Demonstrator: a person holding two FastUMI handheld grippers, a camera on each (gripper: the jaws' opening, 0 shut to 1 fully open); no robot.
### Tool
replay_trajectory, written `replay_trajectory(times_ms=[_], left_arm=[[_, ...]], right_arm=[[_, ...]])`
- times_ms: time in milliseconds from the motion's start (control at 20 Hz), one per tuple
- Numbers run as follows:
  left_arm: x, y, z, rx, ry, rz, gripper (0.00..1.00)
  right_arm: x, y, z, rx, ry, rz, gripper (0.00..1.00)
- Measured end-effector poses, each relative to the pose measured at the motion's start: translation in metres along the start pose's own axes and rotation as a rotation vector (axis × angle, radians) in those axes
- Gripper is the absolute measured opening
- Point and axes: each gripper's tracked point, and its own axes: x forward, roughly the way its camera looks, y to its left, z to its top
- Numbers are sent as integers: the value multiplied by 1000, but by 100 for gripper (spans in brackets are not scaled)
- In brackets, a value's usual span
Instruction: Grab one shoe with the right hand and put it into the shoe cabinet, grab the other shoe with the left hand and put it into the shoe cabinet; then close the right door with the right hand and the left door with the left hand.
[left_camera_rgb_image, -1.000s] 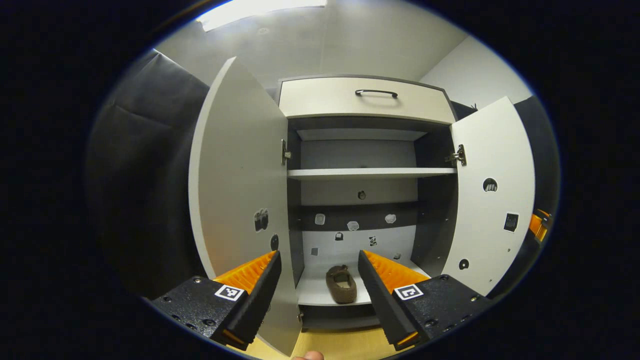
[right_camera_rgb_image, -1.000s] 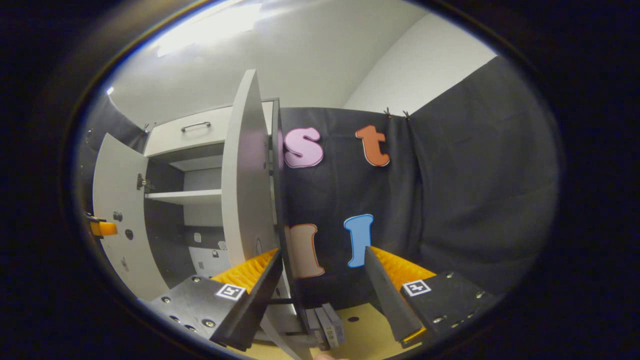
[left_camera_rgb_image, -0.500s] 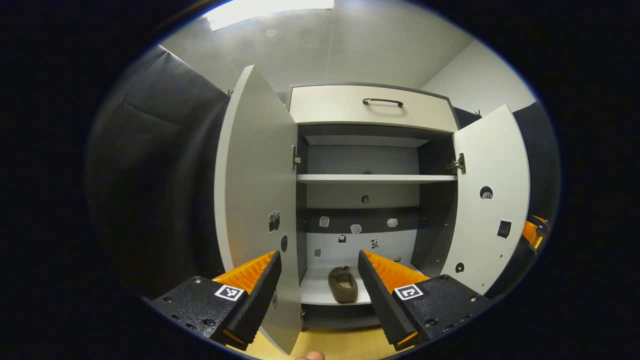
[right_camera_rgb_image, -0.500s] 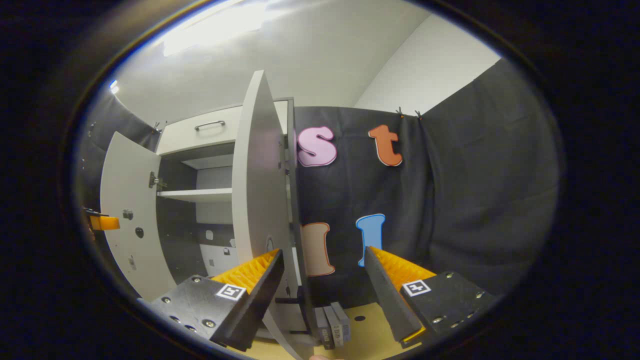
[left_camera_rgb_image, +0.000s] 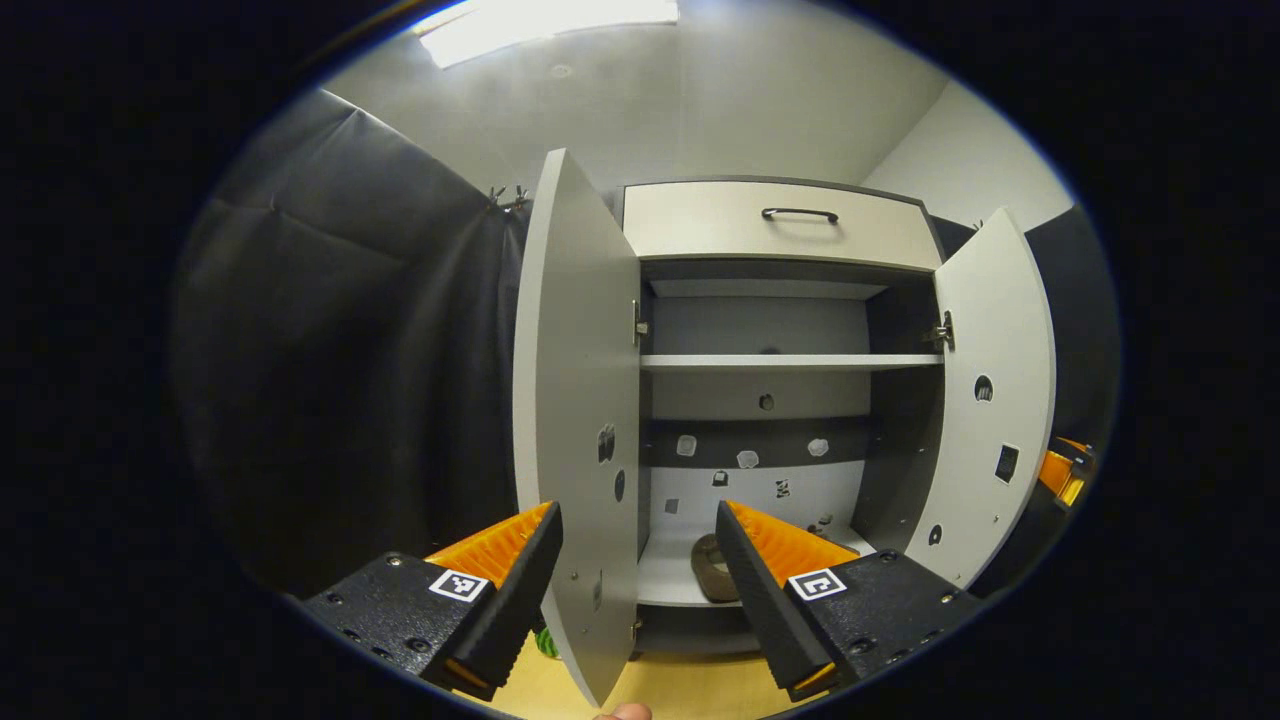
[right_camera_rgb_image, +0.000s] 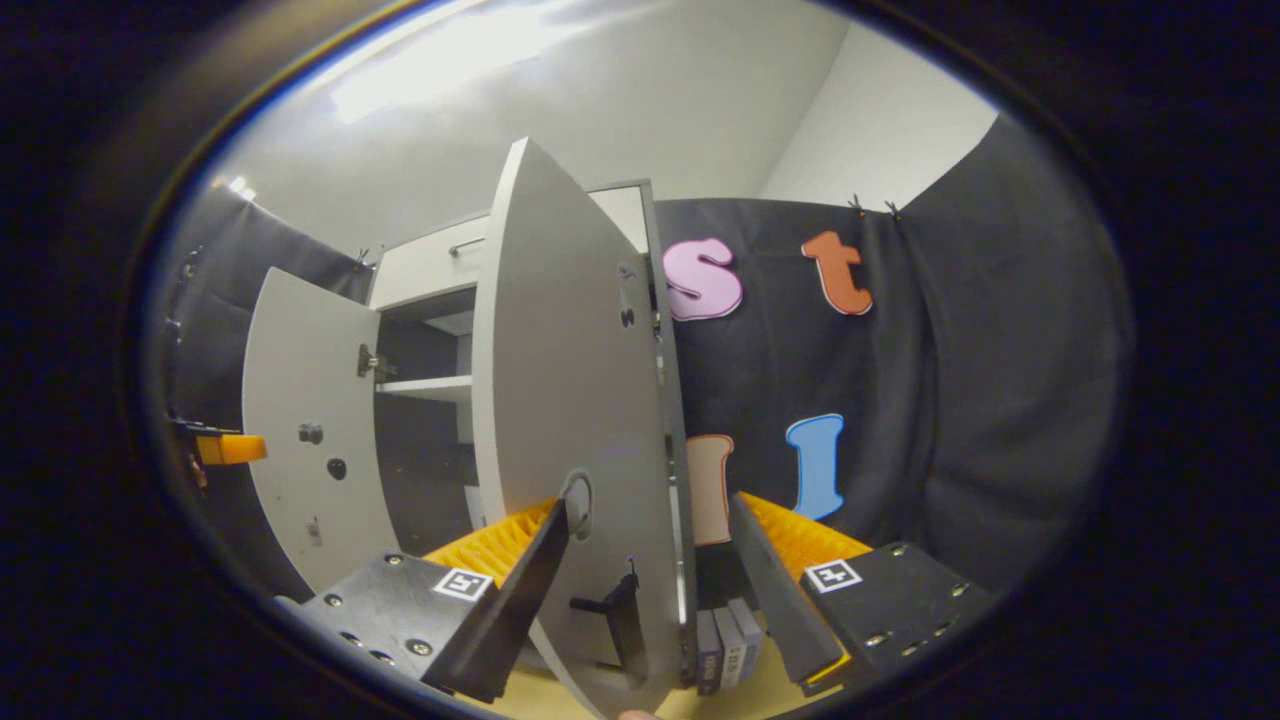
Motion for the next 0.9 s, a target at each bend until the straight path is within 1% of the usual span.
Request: replay_trajectory(times_ms=[100, 300, 500, 600, 650, 700, 900], left_arm=[[-2, 2, -1, -5, 2, 8, 94], [-4, 6, -6, -8, 17, 26, 93], [-7, 15, -9, -16, 22, 54, 93], [-18, 27, -9, -17, 23, 69, 93], [-21, 32, -9, -15, 24, 78, 92], [-21, 36, -8, -12, 25, 89, 93], [-26, 59, -5, -7, 11, 135, 93]], right_arm=[[4, 10, -2, -8, 4, 32, 98], [9, 17, -3, -7, 1, 43, 98], [18, 30, -7, 2, 10, 71, 98], [22, 44, -13, 3, 22, 101, 98], [24, 53, -16, 2, 33, 123, 98], [26, 61, -20, 3, 41, 144, 98], [29, 89, -27, 5, 53, 200, 98]])
